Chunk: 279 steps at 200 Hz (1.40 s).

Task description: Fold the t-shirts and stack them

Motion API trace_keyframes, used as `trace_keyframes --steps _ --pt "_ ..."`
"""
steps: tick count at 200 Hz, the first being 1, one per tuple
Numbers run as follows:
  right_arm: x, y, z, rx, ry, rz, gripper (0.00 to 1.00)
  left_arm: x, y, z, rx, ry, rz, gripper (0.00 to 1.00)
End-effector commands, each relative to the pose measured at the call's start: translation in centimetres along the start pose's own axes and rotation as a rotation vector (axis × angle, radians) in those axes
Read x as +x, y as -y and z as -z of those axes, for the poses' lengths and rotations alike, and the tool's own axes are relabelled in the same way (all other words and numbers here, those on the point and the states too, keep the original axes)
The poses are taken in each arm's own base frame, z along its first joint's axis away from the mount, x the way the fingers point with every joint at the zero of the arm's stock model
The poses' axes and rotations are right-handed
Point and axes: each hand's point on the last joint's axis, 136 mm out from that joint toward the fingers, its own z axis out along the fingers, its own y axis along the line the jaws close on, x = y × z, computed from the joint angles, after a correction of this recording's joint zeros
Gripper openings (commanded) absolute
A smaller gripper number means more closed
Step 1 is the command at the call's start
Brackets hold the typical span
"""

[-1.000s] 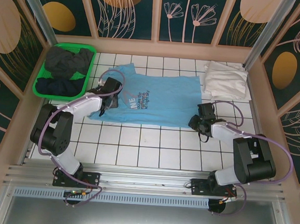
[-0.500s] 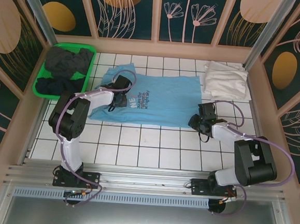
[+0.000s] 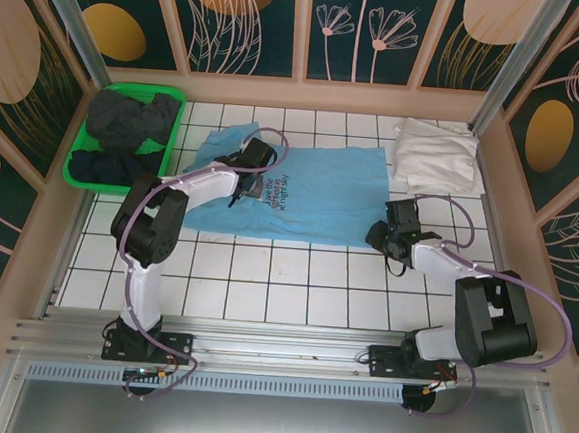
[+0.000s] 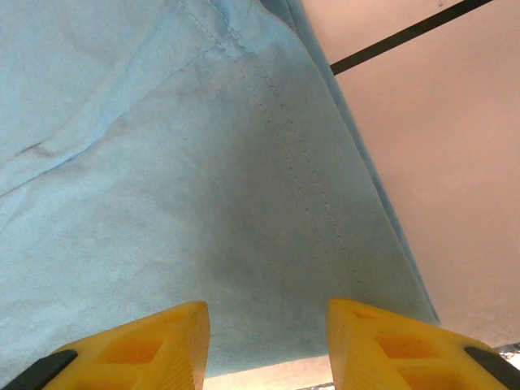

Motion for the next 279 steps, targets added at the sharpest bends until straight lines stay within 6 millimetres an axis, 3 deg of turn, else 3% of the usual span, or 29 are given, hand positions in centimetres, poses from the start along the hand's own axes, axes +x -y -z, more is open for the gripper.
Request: trace_keyframes --steps 1,19,44,61,87,108,165,187,222,246,252,264,279 --pt "0.0 0.4 0.2 0.02 -0.006 0.009 0.42 -0.1 -3.6 1.0 -0.114 0.011 0.056 0.78" --pt "-0.8 -0.5 0.6 -0.012 0.009 0.015 0.42 0.6 -6.4 2.5 -0.142 0.029 0.143 0.98" --pt "-1.9 -0.8 0.8 -0.013 0.045 0.026 0.42 3.5 -9.9 4.5 -0.155 0.042 0.248 0.98" --pt "-2.4 -0.7 0.4 0.001 0.051 0.03 0.41 6.3 -10.3 4.7 -0.115 0.014 0.29 0.97" --pt "-2.6 -0.2 -0.6 0.03 0.039 0.02 0.39 11.2 -10.6 3.1 -0.121 -0.091 0.319 0.83" --pt "-1.7 1.1 -1.2 0.075 0.0 -0.004 0.37 13.5 -10.8 2.0 -0.119 -0.157 0.355 0.5" --pt "1.0 5.8 -0.9 0.129 -0.055 -0.125 0.31 14.8 -13.0 2.7 -0.101 -0.161 0.459 0.16" --pt "1.6 6.6 -0.8 0.129 -0.072 -0.148 0.28 15.6 -13.5 2.8 -0.064 -0.162 0.509 0.14" --pt "1.3 6.5 0.9 0.123 -0.062 -0.144 0.25 16.7 -13.5 3.6 -0.043 -0.166 0.542 0.22" --pt "-1.1 1.6 3.7 -0.061 0.026 -0.088 0.26 14.8 -13.7 5.6 -0.004 -0.097 0.547 0.33" --pt "-1.9 0.0 4.5 -0.117 0.062 -0.071 0.26 14.0 -13.8 6.2 0.005 -0.072 0.543 0.42" --pt "-3.1 -3.1 5.3 -0.21 0.115 -0.032 0.26 11.5 -13.6 7.3 0.048 -0.008 0.517 0.61" --pt "-3.8 -5.5 4.7 -0.25 0.115 0.01 0.26 8.3 -12.5 8.0 0.131 0.04 0.48 0.66"
